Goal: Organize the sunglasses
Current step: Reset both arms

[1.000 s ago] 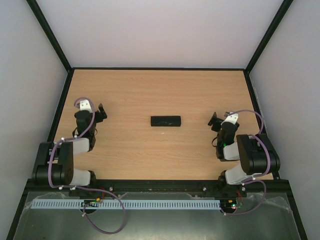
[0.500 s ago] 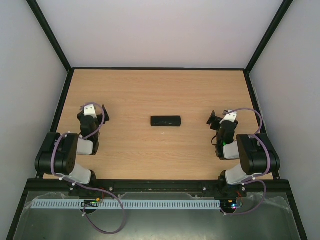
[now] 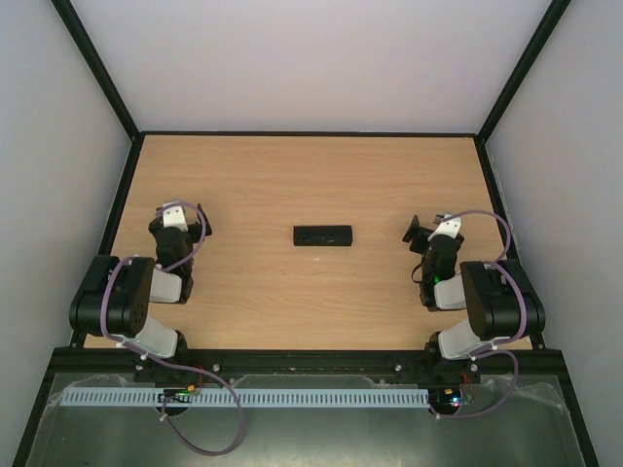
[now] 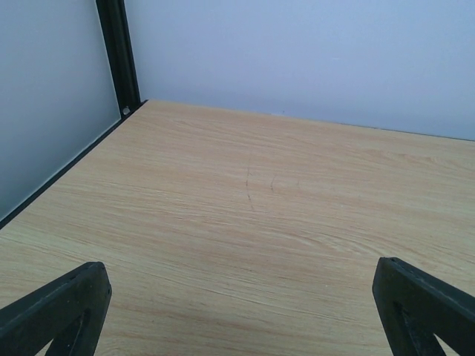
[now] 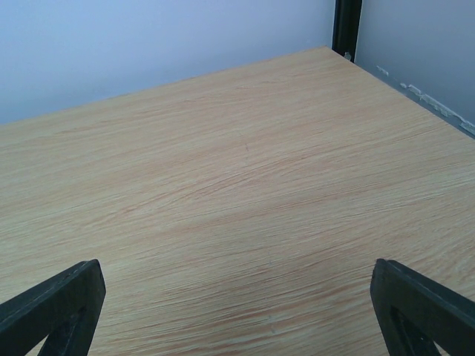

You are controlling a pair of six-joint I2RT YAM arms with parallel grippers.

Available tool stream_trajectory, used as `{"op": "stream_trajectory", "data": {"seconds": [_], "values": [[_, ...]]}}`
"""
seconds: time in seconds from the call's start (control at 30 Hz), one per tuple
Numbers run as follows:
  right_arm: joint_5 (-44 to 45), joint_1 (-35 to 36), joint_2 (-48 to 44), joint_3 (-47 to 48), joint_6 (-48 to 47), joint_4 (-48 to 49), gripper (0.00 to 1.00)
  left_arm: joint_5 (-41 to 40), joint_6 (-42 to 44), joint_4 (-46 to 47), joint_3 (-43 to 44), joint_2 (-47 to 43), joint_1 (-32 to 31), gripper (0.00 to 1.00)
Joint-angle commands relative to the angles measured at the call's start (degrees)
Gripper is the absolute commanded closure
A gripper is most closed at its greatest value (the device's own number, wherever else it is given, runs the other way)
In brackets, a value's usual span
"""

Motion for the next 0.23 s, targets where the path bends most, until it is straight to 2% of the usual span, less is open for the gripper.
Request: {"op": "stream_trajectory", "data": {"seconds": [0.0, 0.2], "values": [[0.19, 0.25, 0.45, 1.15, -0.72, 0.66, 0.01, -0.29, 0.59, 3.68, -0.07, -0.2, -0.05, 0.0], [0.08, 0.25, 0.35, 1.07, -0.8, 0.64, 0.01, -0.29, 0.58, 3.72, -0.1, -0.22, -0.06, 0.0]]}}
